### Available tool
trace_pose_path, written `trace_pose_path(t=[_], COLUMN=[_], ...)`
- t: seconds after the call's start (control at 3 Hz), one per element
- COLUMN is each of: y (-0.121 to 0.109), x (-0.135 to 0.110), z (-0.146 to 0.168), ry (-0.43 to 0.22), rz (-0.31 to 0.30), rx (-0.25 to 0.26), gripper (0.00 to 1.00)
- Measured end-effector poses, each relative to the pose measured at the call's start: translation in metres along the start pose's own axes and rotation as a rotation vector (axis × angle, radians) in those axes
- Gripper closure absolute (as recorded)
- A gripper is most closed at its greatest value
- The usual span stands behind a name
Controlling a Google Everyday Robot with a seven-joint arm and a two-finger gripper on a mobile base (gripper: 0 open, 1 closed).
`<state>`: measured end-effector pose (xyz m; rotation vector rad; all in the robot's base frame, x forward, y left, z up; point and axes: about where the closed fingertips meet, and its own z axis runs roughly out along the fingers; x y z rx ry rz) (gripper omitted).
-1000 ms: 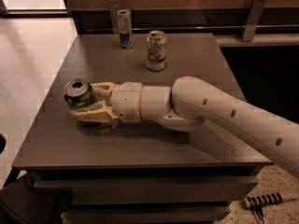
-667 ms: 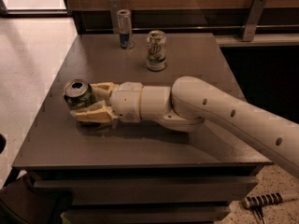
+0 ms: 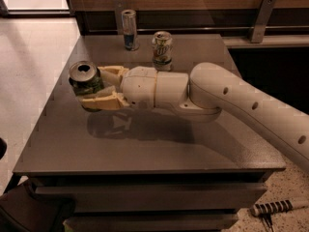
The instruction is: Pick green can
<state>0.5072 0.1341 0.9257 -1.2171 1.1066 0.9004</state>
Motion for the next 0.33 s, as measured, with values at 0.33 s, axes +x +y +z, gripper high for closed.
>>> trace_pose_path(t=[0.33], y=[-0.0096], x=[-0.0279], z=[-0.0106], ry=[-0.003], rz=[-0.058], rx=[0.015], gripper=[1.0])
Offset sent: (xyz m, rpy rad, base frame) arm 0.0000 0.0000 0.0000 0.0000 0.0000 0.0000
